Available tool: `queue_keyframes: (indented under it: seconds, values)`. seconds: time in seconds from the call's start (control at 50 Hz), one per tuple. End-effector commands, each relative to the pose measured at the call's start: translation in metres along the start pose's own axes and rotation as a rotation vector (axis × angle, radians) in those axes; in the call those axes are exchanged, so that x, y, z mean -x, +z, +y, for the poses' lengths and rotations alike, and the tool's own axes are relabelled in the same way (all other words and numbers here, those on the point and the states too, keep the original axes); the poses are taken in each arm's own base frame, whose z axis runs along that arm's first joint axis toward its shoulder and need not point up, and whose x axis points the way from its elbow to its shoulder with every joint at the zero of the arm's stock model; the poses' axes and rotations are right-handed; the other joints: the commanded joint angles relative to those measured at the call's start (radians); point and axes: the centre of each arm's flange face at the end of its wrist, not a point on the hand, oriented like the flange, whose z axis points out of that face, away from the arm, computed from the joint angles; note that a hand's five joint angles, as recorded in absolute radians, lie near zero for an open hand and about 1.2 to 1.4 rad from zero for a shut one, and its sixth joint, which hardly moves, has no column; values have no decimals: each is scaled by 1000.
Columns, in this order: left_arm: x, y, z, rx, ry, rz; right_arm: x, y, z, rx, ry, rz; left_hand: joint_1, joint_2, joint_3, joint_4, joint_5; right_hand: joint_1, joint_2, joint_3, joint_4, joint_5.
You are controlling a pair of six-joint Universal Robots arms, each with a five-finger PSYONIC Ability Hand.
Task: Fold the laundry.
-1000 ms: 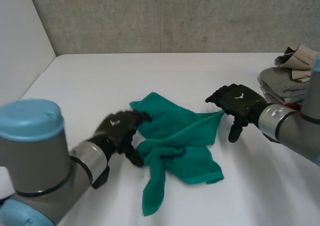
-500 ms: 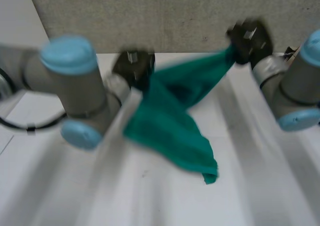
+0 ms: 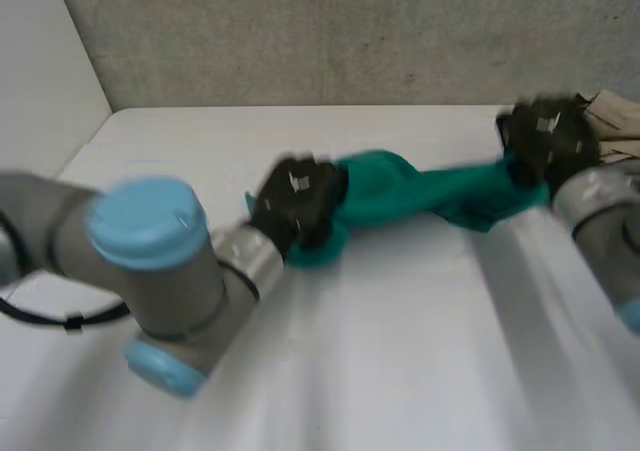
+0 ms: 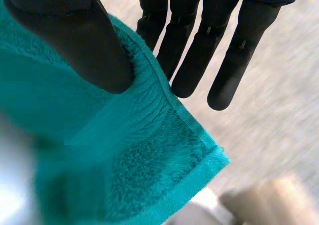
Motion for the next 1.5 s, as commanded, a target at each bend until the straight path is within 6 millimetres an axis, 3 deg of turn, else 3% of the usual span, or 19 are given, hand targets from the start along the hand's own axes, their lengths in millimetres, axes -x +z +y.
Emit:
queue_keyframes:
  seconds: [0.02, 0.04, 0.08, 0.24, 0.32, 0.42, 0.54, 0.64, 0.82, 1.06, 1.14, 1.18, 1.3, 1.36, 1.42, 1.5]
  values:
    - [-6, -6, 62, 179, -16, -7, 20, -17, 63, 153, -87, -94, -219, -257, -254, -260, -198, 260, 220, 207, 201, 233]
    - [-5, -8, 57, 174, -19, -10, 19, -18, 68, 166, -104, -97, -519, -558, -554, -561, -499, 260, 220, 207, 201, 233]
    - [-2, -10, 48, 160, -19, -15, 17, -18, 70, 174, -114, -92, -677, -716, -712, -719, -657, 260, 220, 207, 201, 233]
    - [47, -11, -13, -32, -11, -117, 9, -22, 62, 185, -82, -77, -701, -740, -736, -743, -681, 260, 220, 207, 201, 233]
    - [69, -6, -18, -49, 2, -131, 5, -22, 59, 184, -62, -68, -704, -743, -739, -746, -684, 260, 220, 207, 201, 233]
    - [87, -6, 2, 74, -9, -135, 0, -20, 58, 181, -55, -51, -699, -737, -733, -740, -678, 260, 220, 207, 201, 233]
    - [92, -12, 36, 260, -8, -109, -7, -17, 60, 201, -54, -43, -599, -638, -634, -641, -579, 260, 220, 207, 201, 233]
    - [84, -23, 45, 337, -25, -75, -4, -18, 65, 230, -49, -59, -490, -529, -525, -532, -469, 260, 220, 207, 201, 233]
    - [62, -37, 42, 355, -20, -30, -1, -17, 68, 239, -72, -72, -552, -591, -587, -593, -531, 260, 220, 207, 201, 233]
    - [47, -11, 67, 409, 24, -65, 1, -22, 66, 253, -70, -81, -528, -567, -563, -570, -508, 260, 220, 207, 201, 233]
    - [48, -6, 73, 455, 36, -101, -2, -25, 63, 260, -68, -77, -250, -289, -285, -292, -230, 260, 220, 207, 201, 233]
    - [51, -4, 72, 464, 44, -121, -4, -27, 60, 264, -67, -76, 244, 205, 209, 203, 265, 260, 220, 207, 201, 233]
    - [68, -8, 38, 379, 54, -198, -12, -32, 49, 283, -68, -76, 247, 208, 212, 205, 267, 260, 220, 207, 201, 233]
    - [89, -20, 6, 293, 65, -259, -24, -38, 40, 319, -89, -75, 247, 208, 212, 205, 267, 260, 220, 207, 201, 233]
    - [118, -39, -23, 231, 107, -332, -41, -48, 28, 388, -135, -86, 247, 208, 212, 205, 267, 260, 220, 207, 201, 233]
    - [138, -71, -47, 235, 174, -343, -67, -63, 8, 469, -201, -102, 247, 208, 212, 205, 267, 260, 220, 207, 201, 233]
